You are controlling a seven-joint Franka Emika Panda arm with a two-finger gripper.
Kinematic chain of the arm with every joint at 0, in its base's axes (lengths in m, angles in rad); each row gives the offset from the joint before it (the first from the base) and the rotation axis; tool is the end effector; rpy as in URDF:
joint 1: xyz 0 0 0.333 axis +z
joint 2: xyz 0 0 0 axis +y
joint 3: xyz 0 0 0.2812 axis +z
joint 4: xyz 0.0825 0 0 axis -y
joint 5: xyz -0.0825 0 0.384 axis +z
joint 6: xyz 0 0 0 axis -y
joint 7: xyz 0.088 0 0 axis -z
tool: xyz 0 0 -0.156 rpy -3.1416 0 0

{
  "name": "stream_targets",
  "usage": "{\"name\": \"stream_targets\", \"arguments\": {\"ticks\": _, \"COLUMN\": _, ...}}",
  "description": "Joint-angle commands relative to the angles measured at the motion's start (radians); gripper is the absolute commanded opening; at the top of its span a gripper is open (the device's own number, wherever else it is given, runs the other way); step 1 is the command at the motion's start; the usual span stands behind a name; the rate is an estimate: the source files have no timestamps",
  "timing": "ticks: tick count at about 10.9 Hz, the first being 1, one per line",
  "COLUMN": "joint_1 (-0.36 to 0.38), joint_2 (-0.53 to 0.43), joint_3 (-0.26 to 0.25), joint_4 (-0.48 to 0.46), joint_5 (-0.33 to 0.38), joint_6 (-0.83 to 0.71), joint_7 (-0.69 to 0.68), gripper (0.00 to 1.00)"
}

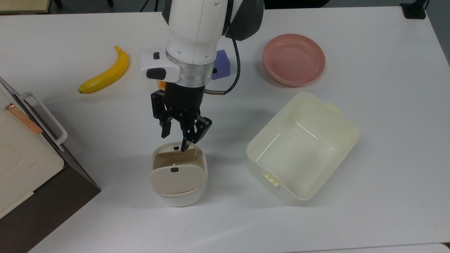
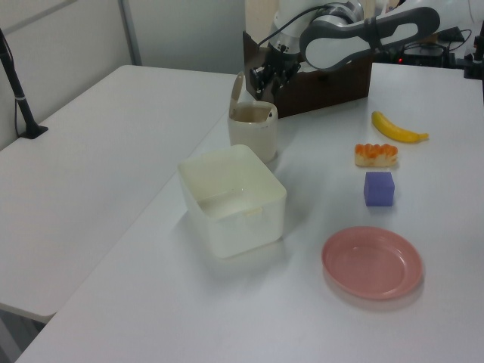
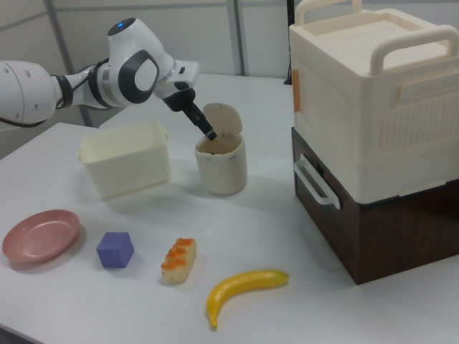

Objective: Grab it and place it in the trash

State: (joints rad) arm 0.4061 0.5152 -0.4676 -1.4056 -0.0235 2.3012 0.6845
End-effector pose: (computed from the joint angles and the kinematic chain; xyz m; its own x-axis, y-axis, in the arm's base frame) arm 0.7365 0.0090 0.4040 0.7051 -0.5356 0.4646 -0.5764 -0.8147 -0.0644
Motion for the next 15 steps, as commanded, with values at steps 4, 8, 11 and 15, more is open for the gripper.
{"name": "stream_targets", "arguments": {"ticks": 4, "joint_1": -0.007, "joint_2": -0.111, "joint_3": 0.029, "joint_4": -0.053, "joint_5": 0.025, "joint_6": -0.066, "joint_7": -0.121, "gripper": 1.00}}
{"name": "stream_targets", "arguments": {"ticks": 8, "joint_1": -0.006, "joint_2": -0.242, "joint_3": 0.030, "joint_4": -0.115, "joint_5": 0.027, "joint_6": -0.257, "joint_7": -0.362, "gripper": 1.00}}
{"name": "stream_targets", "arguments": {"ticks": 11, "joint_1": -0.010, "joint_2": -0.314, "joint_3": 0.029, "joint_4": -0.115, "joint_5": 0.030, "joint_6": -0.425, "joint_7": -0.497, "gripper": 1.00}}
{"name": "stream_targets", "arguments": {"ticks": 15, "joint_1": -0.009, "joint_2": -0.386, "joint_3": 0.026, "joint_4": -0.134, "joint_5": 0.031, "joint_6": -0.557, "joint_7": -0.546, "gripper": 1.00}}
